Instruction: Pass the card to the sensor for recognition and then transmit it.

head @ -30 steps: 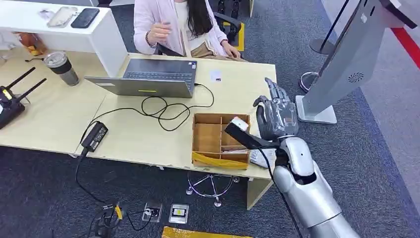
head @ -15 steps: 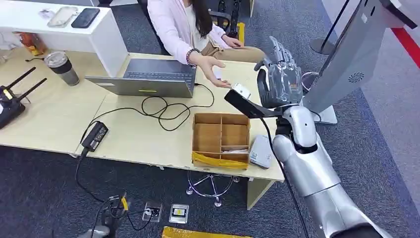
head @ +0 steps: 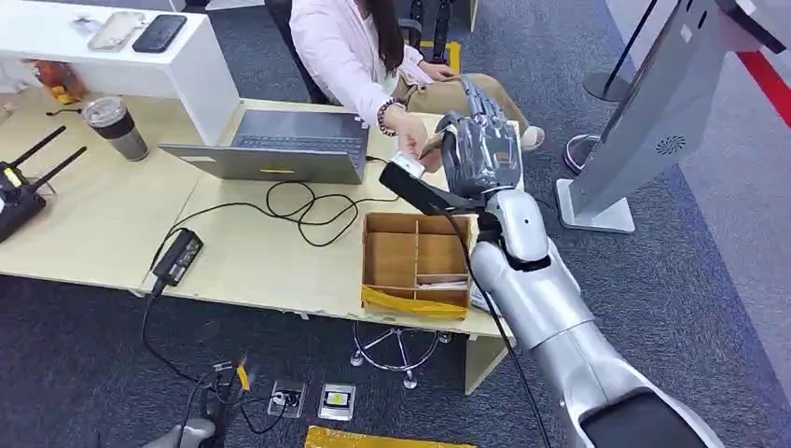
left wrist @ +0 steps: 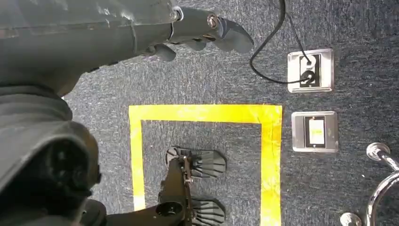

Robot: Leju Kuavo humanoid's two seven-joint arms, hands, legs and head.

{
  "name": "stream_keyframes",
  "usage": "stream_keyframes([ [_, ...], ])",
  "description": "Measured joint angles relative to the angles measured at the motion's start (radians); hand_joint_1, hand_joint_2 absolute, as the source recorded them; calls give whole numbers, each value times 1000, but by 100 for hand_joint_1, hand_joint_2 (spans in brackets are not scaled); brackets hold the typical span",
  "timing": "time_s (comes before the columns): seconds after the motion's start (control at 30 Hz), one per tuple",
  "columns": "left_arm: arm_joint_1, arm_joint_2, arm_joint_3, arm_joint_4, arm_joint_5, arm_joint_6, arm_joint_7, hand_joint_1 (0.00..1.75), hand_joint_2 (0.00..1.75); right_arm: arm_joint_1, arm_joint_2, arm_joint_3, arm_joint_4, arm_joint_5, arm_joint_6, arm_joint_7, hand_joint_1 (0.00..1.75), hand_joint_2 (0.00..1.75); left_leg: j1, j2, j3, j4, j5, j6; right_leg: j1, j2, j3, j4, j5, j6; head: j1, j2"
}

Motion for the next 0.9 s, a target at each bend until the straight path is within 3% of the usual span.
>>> stream_keyframes([
  [0.13, 4, 0, 0, 0, 0, 2, 8, 0, 0, 0, 11, 0, 26, 3, 0, -7, 175, 175, 0, 0, 0, 0, 0, 0, 0, 0, 0, 0, 0, 0, -1, 0],
  [0.17, 5, 0, 0, 0, 1, 2, 8, 0, 0, 0, 13, 0, 30, 5, 0, -8, 0, 0, 0, 0, 0, 0, 0, 0, 0, 0, 0, 0, 0, 0, 0, 0],
  [0.27, 5, 0, 0, 0, 3, 1, 8, 0, 0, -2, 22, 0, 39, -36, 38, -46, 0, 0, 0, 0, 0, 0, 0, 0, 0, 0, 0, 0, 0, 0, 0, 0],
  [0.37, 5, 0, 0, 0, 9, -8, 8, 0, 0, -5, 36, -1, 52, -90, 169, -66, 0, 0, 0, 0, 0, 0, 0, 0, 0, 0, 0, 0, 0, 0, 0, 0],
  [0.63, 20, 8, 1, 0, 45, -7, -3, 0, 0, -32, 24, -6, 79, -143, 185, -101, 0, 0, 0, 0, 0, 0, 0, 0, 0, 0, -1, 0, 0, 0, 0, 0],
  [0.73, 49, 16, 8, 0, 72, -11, -28, 0, 0, -61, -31, -35, 85, -193, 206, -113, 0, 0, -1, 0, 0, 0, 0, 0, -1, 0, -1, 0, 0, 0, -1, 0],
  [0.9, 90, 36, 27, 1, 100, -16, -55, 0, 0, -154, -170, -117, 137, -257, 209, -111, 0, 0, -2, -1, 0, 2, 0, 0, -2, -1, 0, -1, 1, 1, 0, 0],
])
